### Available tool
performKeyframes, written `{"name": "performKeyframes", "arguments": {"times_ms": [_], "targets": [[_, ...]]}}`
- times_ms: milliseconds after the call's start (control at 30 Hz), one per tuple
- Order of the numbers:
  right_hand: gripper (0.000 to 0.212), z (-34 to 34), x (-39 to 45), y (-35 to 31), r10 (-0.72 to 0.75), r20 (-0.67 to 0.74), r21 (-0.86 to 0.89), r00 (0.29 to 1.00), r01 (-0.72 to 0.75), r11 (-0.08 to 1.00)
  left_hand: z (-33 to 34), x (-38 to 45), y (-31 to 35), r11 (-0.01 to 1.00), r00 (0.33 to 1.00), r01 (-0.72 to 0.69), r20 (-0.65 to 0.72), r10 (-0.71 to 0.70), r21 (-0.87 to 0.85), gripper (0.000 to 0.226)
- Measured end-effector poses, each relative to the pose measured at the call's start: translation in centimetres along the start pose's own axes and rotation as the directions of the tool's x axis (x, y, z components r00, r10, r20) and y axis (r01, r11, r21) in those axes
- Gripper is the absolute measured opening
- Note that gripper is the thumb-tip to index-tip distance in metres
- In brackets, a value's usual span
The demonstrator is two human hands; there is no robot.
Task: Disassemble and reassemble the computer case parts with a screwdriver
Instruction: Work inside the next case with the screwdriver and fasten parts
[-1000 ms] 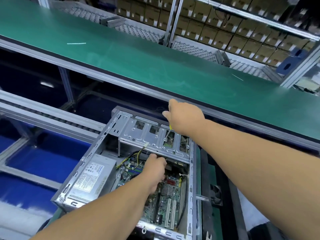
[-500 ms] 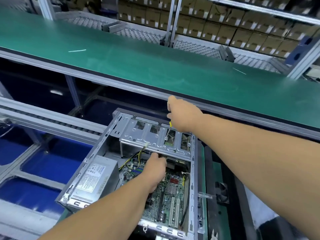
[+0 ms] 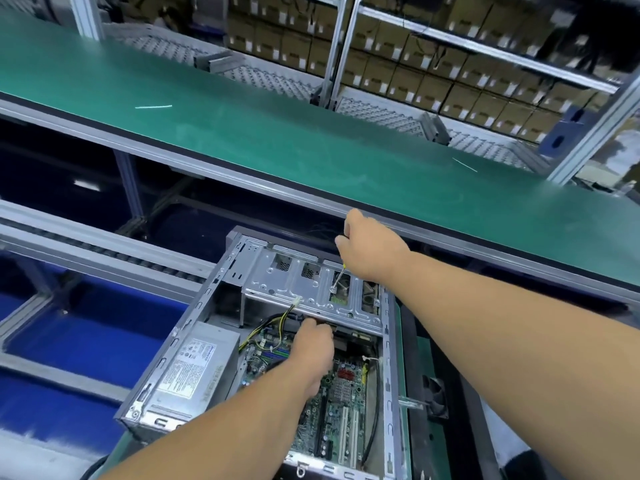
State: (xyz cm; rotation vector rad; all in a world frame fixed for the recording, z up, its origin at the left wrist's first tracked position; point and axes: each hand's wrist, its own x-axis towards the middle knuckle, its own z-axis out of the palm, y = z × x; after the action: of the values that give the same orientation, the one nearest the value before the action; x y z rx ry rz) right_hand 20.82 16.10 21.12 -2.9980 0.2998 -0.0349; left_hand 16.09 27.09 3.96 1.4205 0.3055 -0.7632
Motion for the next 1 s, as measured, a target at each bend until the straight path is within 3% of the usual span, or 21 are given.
{"name": "performKeyframes", "arguments": {"times_ms": [100,233,433,667,800,1000], "targets": [[0.018,-0.5,-0.6,0.2,-0.016,0.028,0.097,0.999,0.013,0.995,-0.3,-0.4,0.2,1.0,0.999,-0.023,-0.039,0.022,-0.017,0.053],[0.022,-1.7,-2.4,0.8,0.009,-0.187,0.234,0.982,0.036,0.971,-1.6,-1.8,0.2,0.991,0.993,-0.065,-0.103,0.053,-0.119,0.038],[0.025,-1.6,-8.2,2.5,0.086,-0.208,0.538,0.974,0.041,0.842,-3.3,-4.1,0.6,0.941,0.996,-0.053,0.05,0.074,-0.333,0.028],[0.03,-1.1,-13.7,4.3,0.151,-0.245,0.602,0.958,0.028,0.798,-2.1,-4.6,1.1,0.947,0.984,-0.082,0.127,0.126,-0.31,0.022],[0.027,-1.7,-14.8,5.1,0.174,-0.278,0.581,0.945,0.02,0.814,-1.6,-4.8,1.4,0.919,0.956,-0.017,0.262,0.13,-0.394,0.021],[0.026,-2.1,-15.8,6.0,0.19,-0.301,0.585,0.935,0.024,0.811,-1.6,-5.6,1.9,0.898,0.931,-0.013,0.323,0.171,-0.439,0.039]]}}
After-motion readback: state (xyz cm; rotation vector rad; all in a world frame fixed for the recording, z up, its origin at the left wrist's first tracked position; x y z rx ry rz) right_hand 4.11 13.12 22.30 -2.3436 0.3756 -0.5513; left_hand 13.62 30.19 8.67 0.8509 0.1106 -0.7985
